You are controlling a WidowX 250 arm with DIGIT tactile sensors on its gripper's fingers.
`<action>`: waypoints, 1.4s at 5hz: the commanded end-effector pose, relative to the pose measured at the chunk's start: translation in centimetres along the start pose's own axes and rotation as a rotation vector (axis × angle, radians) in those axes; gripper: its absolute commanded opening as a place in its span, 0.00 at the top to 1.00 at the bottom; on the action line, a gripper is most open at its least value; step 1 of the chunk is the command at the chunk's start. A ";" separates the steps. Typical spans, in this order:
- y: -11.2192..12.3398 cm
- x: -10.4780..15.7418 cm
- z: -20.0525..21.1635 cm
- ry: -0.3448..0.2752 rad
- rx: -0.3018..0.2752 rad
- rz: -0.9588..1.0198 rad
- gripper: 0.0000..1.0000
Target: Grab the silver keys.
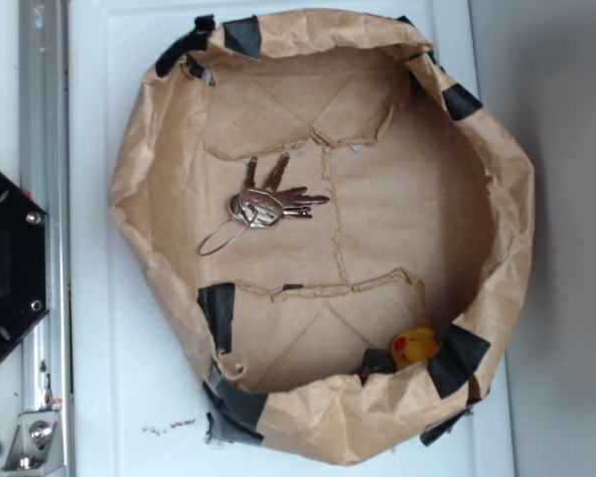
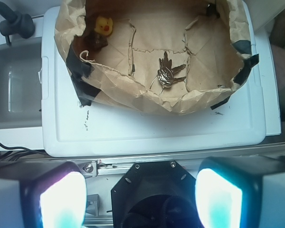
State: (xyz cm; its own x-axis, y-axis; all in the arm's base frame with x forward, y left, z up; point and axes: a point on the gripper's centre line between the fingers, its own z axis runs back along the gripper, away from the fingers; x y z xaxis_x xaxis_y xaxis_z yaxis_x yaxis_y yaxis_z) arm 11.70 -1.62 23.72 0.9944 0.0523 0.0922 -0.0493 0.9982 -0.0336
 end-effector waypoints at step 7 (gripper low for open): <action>0.6 11.1 -8.2 -0.138 0.078 0.291 0.00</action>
State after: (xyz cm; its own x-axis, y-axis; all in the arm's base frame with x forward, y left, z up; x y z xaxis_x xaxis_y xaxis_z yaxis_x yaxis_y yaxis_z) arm 23.17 -0.55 15.58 0.9189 0.3430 0.1950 -0.3520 0.9359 0.0123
